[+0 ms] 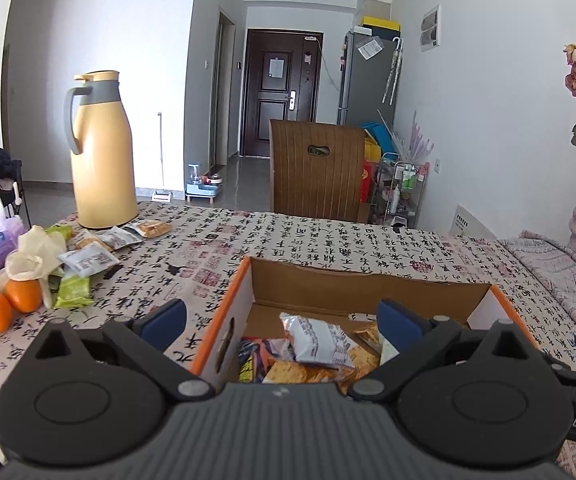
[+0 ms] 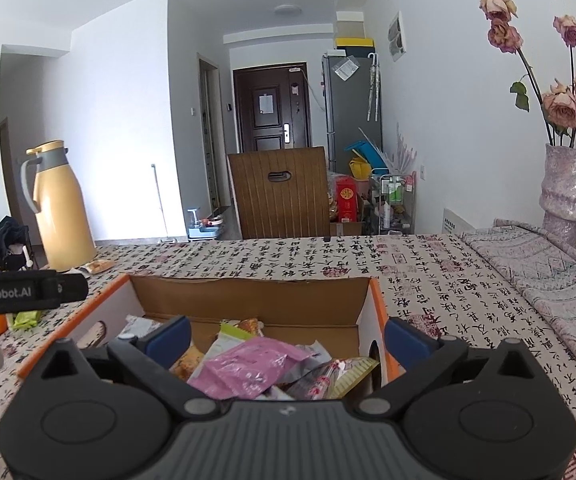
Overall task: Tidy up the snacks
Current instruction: 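Withdraw both tools and move the right gripper onto the cookie packet, then grasp the pink packet with the left gripper while the right gripper holds the cookie packet, then carry the pink and cookie packets over the box and release them inside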
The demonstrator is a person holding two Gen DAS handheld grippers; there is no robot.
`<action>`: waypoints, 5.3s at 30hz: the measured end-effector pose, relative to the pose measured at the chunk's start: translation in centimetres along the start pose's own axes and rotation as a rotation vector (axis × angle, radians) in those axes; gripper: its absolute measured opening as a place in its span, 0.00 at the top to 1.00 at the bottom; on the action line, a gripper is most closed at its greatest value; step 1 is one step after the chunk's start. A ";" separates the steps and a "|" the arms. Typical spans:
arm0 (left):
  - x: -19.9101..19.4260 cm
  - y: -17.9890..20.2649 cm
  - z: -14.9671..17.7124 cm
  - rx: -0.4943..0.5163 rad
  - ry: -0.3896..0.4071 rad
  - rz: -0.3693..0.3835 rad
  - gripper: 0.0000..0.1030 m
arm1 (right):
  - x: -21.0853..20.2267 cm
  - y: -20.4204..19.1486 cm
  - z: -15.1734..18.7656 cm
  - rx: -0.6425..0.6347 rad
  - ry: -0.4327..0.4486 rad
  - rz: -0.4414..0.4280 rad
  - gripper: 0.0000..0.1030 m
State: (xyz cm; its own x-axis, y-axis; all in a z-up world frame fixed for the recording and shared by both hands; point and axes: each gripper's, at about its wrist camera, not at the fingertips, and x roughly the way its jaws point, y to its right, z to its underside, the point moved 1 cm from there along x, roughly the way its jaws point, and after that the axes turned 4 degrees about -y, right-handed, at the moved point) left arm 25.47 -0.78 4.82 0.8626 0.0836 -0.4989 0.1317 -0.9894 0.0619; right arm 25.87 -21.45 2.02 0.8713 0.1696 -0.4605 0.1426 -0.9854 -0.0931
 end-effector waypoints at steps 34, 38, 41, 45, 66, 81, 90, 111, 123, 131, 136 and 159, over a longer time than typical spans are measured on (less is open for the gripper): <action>-8.5 -4.4 10.0 0.060 -0.127 0.010 0.00 | -8.9 -1.0 8.4 -0.059 -0.133 -0.044 0.00; -8.5 -4.9 10.2 0.044 -0.128 0.013 0.00 | -8.8 -0.6 9.0 -0.055 -0.159 -0.033 0.00; -8.0 -4.9 10.0 0.040 -0.132 0.012 0.00 | -8.9 -0.3 9.1 -0.056 -0.158 -0.028 0.00; -7.5 -4.6 10.0 0.044 -0.144 0.014 0.00 | -8.5 0.1 8.9 -0.045 -0.159 -0.015 0.00; -5.8 -3.8 10.9 0.056 -0.202 0.005 0.00 | -1.8 2.6 10.1 -0.058 -0.358 -0.007 0.22; -3.8 -1.0 11.2 0.081 -0.287 -0.014 0.00 | -4.0 2.6 10.1 -0.087 -0.240 0.005 0.55; -1.8 0.8 11.6 0.086 -0.350 -0.082 0.00 | -6.8 4.9 9.6 -0.014 -0.151 0.027 0.56; -0.4 1.8 12.0 0.070 -0.394 -0.062 0.24 | -7.0 6.1 10.6 0.038 -0.158 0.007 0.56; -1.5 1.6 12.3 0.084 -0.381 -0.022 0.39 | -7.6 5.2 10.9 0.031 -0.163 0.002 0.56; -3.4 1.0 12.8 0.096 -0.356 -0.006 0.39 | -8.5 4.5 10.9 0.022 -0.155 0.002 0.56; -6.0 0.7 12.5 0.114 -0.296 0.027 0.39 | -9.3 3.9 10.9 0.011 -0.146 -0.005 0.56; -9.8 1.7 5.9 0.148 -0.034 0.077 0.39 | -9.6 -0.2 6.1 -0.060 -0.031 -0.053 0.56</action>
State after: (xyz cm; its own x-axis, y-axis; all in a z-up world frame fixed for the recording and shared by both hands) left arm 14.37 -4.03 4.75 0.8501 0.0048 -0.5266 -0.0098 -0.9996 -0.0251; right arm 14.61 -22.75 1.13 0.8471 0.2208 -0.4833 0.2165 -0.9741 -0.0656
